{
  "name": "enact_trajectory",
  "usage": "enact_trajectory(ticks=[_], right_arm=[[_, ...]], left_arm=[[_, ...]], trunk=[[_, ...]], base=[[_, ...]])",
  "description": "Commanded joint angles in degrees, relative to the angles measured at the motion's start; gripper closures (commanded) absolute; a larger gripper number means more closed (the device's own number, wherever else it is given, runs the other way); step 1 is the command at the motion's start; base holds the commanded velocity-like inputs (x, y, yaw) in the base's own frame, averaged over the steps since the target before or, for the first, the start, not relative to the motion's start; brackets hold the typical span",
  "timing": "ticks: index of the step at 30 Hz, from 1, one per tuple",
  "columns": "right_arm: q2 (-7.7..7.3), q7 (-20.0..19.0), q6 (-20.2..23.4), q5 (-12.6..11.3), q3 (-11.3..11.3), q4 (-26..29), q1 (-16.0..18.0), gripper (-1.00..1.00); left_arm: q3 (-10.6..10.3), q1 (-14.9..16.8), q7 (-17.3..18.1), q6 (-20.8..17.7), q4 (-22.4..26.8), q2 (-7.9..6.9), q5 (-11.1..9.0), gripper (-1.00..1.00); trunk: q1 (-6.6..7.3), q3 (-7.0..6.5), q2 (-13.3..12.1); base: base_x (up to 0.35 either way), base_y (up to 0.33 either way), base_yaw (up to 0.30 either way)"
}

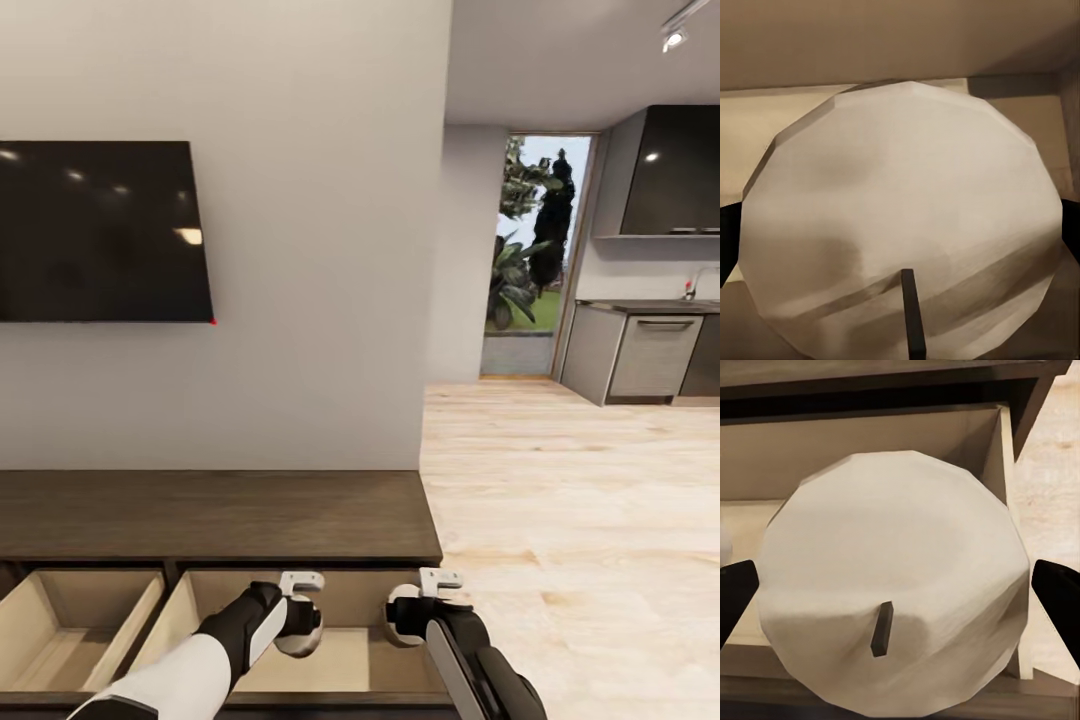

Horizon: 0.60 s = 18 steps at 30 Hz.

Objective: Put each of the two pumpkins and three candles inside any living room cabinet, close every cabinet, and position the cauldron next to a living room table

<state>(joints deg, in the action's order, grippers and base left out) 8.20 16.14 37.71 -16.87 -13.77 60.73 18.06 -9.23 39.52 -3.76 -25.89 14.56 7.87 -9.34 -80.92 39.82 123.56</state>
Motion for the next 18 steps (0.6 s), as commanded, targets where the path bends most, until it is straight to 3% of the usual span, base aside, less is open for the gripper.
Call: enact_trajectory(ticks=[1, 5, 12, 18], right_arm=[[0.01, 0.56, 0.12, -0.48, -0.11, 0.04, 0.04, 1.0], [0.09, 0.56, 0.13, -0.45, -0.26, 0.01, 0.04, 1.0], [0.22, 0.56, 0.08, -0.53, -3.41, 0.0, 0.05, 1.0], [0.18, 0.56, 0.08, -0.53, -3.85, 0.0, 0.05, 1.0]], left_arm=[[-0.43, -0.04, -0.39, -0.2, 0.12, -0.02, -0.59, 1.0], [-0.43, -0.13, -0.36, -0.07, 0.12, 0.03, -0.6, 1.0], [-0.43, -0.15, -0.37, 0.02, 0.12, 0.04, -0.6, 1.0], [-0.43, -0.15, -0.37, 0.02, 0.12, 0.04, -0.6, 1.0]], trunk=[[0.01, 0.06, 0.03], [0.01, 0.06, 0.03], [0.01, 0.06, 0.03], [0.01, 0.06, 0.03]], base=[[0.0, -0.187, 0.0], [0.0, -0.111, 0.0], [0.045, -0.016, 0.0], [0.03, -0.001, 0.0]])
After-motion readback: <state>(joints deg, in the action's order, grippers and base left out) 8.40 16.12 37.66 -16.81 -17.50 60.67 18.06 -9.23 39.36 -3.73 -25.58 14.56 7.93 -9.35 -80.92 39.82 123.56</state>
